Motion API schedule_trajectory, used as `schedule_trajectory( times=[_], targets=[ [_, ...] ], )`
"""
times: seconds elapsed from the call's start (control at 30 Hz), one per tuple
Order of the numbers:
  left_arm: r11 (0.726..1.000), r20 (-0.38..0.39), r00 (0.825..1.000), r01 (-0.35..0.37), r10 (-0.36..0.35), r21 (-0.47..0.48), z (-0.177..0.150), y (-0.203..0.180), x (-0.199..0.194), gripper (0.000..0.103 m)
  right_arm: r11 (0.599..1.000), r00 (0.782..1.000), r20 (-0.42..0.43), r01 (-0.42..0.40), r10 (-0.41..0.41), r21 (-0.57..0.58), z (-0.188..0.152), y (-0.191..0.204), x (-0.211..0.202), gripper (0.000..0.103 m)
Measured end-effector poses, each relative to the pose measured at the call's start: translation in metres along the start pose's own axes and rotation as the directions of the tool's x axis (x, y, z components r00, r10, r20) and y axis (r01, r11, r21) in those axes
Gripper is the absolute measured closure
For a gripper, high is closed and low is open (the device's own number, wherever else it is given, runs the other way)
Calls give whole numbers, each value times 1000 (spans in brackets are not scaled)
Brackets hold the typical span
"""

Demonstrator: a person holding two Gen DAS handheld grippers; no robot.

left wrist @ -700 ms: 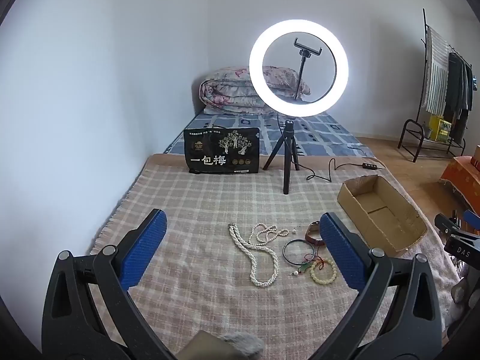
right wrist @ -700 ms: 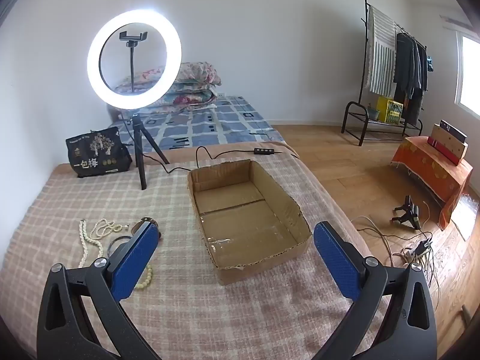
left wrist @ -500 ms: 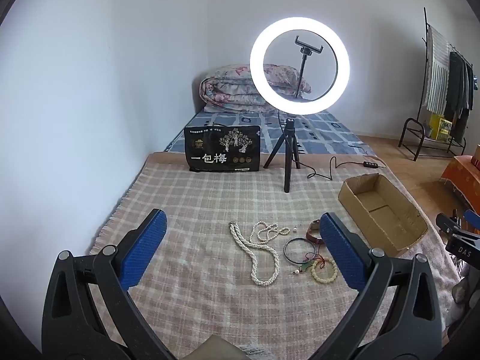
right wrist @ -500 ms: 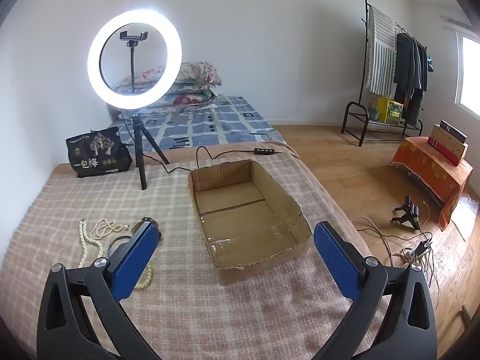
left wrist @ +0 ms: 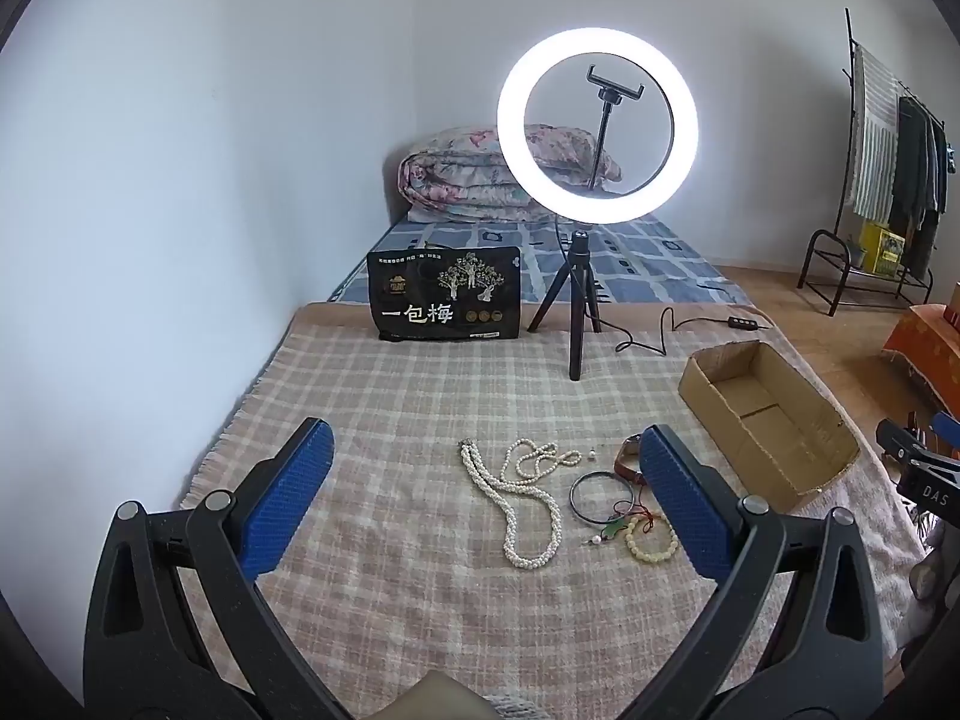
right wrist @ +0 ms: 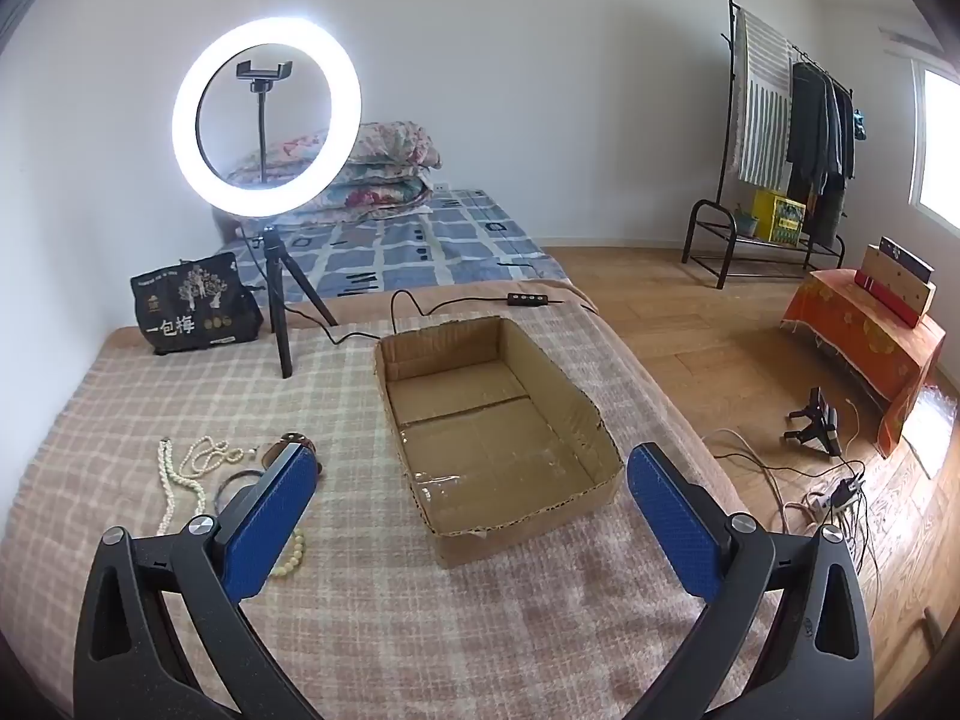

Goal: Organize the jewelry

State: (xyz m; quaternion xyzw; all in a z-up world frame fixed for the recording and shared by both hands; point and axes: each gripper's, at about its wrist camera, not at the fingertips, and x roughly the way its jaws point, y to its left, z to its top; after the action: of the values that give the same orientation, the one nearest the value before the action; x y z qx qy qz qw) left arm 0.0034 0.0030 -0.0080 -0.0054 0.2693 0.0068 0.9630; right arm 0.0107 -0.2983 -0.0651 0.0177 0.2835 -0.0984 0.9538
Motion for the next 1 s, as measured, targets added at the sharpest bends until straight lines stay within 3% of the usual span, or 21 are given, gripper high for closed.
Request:
schedule_trajectory(
  times=[1.0],
  targets=[
    [1000,-4,1000,-3,3,0,-1,-3,1,0,1000,1000,-3,0,0,2,1,1,1,0]
  ],
)
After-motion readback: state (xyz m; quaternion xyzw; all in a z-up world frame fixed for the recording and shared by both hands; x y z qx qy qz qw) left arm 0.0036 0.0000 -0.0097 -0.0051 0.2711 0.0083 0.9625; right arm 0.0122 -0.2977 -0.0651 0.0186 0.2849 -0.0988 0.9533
